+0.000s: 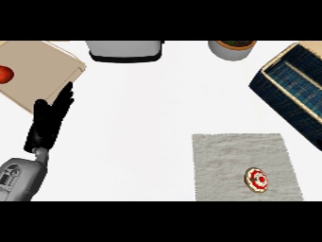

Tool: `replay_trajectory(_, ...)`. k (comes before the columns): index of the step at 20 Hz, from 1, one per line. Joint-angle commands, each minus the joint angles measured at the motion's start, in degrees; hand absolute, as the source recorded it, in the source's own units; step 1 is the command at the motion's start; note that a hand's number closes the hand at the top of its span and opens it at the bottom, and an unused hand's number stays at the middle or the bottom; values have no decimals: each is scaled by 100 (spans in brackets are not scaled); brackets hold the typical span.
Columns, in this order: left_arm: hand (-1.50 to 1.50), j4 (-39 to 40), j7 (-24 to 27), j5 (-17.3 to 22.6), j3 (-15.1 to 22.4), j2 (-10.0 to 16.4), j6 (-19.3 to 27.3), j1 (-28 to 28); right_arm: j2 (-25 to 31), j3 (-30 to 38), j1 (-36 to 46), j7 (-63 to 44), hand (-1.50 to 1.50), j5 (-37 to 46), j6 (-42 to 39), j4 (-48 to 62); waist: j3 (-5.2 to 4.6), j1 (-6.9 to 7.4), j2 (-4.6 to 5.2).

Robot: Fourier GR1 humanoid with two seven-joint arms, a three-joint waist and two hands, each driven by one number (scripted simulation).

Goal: Pick the cupcake from the placemat and place it in the basket

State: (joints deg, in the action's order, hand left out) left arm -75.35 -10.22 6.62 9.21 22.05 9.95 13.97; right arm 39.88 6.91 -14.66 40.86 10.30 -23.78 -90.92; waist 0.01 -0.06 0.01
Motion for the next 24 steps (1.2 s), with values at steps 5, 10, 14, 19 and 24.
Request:
replay_trajectory(5, 0, 63, 149, -142, -432, -40, -354, -153, -509, -259, 680, 491, -150, 653, -29, 879, 1, 17, 2)
replay_trajectory(10, 0, -22, 206, -456, -371, -375, -340, -284, -1022, -540, 654, 39, -150, 1015, 177, 465, -1, 4, 0)
replay_trajectory(14, 0, -457, -432, -547, -636, -341, -421, -125, -937, -196, 583, -85, -150, 850, -243, 82, -1, -8, -6)
replay_trajectory(19, 0, -651, -361, -485, -880, -184, -819, -371, -1471, -551, 774, -417, -150, 1259, 9, 196, -1, 6, -6)
replay_trajectory(24, 0, -355, -155, -783, -925, -526, -788, -289, -1303, -339, 723, -193, -150, 1470, -323, 375, -1, -3, -4)
